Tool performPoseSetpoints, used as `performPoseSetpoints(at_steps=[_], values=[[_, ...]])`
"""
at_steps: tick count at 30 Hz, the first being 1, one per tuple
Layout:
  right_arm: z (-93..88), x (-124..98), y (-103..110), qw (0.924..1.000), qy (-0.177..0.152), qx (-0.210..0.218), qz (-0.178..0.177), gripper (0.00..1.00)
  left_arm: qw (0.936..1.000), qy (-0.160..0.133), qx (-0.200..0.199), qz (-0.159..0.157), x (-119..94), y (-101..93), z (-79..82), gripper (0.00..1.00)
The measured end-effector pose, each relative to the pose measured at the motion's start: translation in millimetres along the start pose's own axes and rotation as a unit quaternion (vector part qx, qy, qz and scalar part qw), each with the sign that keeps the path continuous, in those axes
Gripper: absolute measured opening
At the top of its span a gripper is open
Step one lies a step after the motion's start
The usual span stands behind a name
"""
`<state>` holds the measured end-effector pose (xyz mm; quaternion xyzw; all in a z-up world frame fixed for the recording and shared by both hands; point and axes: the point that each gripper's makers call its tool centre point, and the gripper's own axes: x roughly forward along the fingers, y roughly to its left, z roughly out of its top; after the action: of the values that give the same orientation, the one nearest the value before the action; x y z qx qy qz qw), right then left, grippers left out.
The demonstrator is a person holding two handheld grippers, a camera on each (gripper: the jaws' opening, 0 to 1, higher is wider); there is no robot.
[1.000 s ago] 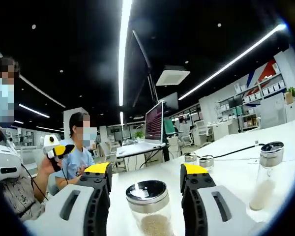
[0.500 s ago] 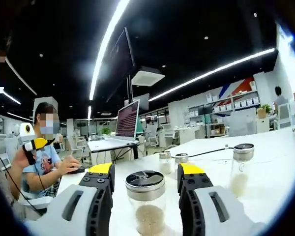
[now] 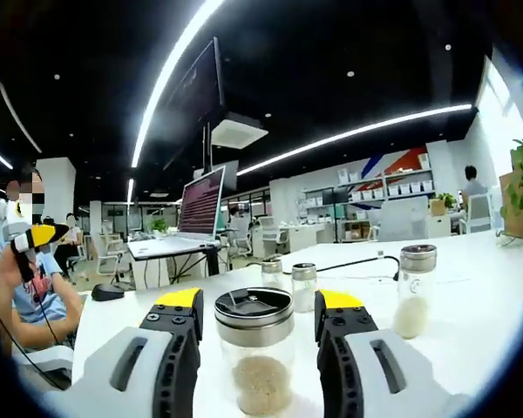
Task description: Rotate the seasoning bottle until the label or dispensing opening points toward the visible target arrow and the bottle remains upright within the marked orientation range
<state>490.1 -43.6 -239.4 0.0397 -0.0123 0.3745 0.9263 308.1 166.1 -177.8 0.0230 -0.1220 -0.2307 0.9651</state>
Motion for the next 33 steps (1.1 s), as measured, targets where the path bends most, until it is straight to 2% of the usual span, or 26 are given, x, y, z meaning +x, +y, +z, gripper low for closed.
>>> performPoseSetpoints(at_steps=[5,9,13,19,24,27,33], values=[[-0.2,0.7,1.1,0.9999,0.003,-0.011,0.005,0.49,0.9998,-0.013,0.008,0.01,-6.4,5.4,13.1,0.23],[-3.6,2.4,5.2,0.9997,0.011,-0.015,0.013,0.39,0.9998,-0.007,0.014,0.012,-7.5,5.7,10.6,0.23],[-5.0,1.5,6.1,0.9996,0.01,-0.018,0.018,0.38,0.9998,0.007,0.018,0.008,-7.8,5.6,5.9,0.23],[-5.2,2.6,4.4,0.9995,0.011,-0.016,0.027,0.38,0.9989,0.009,0.046,0.009,-16.8,11.3,19.6,0.24],[-5.9,2.9,4.7,0.9991,0.01,-0.015,0.039,0.38,0.9989,0.021,0.04,0.013,-18.0,16.0,7.3,0.24],[-6.7,2.6,6.5,0.9986,0.018,-0.016,0.047,0.38,0.9987,0.04,0.032,0.0,-15.9,12.8,-3.8,0.24],[-8.4,2.6,4.4,0.9973,0.027,-0.015,0.066,0.38,0.9977,0.055,0.037,-0.015,-12.8,4.3,-13.3,0.24]])
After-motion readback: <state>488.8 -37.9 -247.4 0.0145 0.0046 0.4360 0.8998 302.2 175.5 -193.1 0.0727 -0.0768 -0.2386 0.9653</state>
